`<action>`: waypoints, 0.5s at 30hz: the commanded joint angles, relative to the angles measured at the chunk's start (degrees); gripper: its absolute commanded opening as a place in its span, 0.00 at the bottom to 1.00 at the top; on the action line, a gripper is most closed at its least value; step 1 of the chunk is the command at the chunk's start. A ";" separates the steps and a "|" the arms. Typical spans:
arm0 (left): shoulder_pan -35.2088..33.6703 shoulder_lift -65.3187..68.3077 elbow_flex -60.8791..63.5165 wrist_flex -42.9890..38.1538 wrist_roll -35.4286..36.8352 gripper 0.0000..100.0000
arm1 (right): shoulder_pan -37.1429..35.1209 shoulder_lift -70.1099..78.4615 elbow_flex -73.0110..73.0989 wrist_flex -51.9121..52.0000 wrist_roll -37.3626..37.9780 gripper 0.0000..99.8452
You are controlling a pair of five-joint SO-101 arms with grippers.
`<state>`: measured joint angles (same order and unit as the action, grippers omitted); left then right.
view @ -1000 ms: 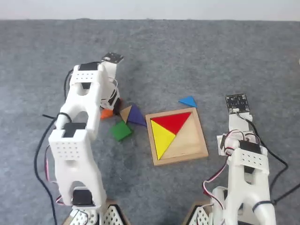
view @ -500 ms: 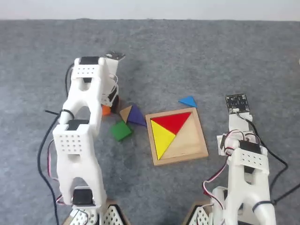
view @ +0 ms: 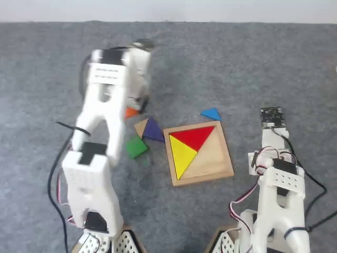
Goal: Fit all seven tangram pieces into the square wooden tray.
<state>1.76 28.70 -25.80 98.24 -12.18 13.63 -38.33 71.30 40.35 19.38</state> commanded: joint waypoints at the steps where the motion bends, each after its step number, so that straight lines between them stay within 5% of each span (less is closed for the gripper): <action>1: 14.07 -15.03 4.70 2.20 6.77 0.01 | 2.68 -1.80 -1.49 -1.54 -1.32 0.18; 5: 25.14 -22.86 12.18 -1.76 10.99 0.01 | 2.86 -1.80 -1.76 -1.10 -2.37 0.19; 15: 29.63 -14.86 21.67 -20.40 21.01 0.01 | 9.71 -1.80 -3.52 -1.45 -6.86 0.19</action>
<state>28.31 11.03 -4.09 84.18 2.42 19.08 -38.33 71.30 40.35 16.40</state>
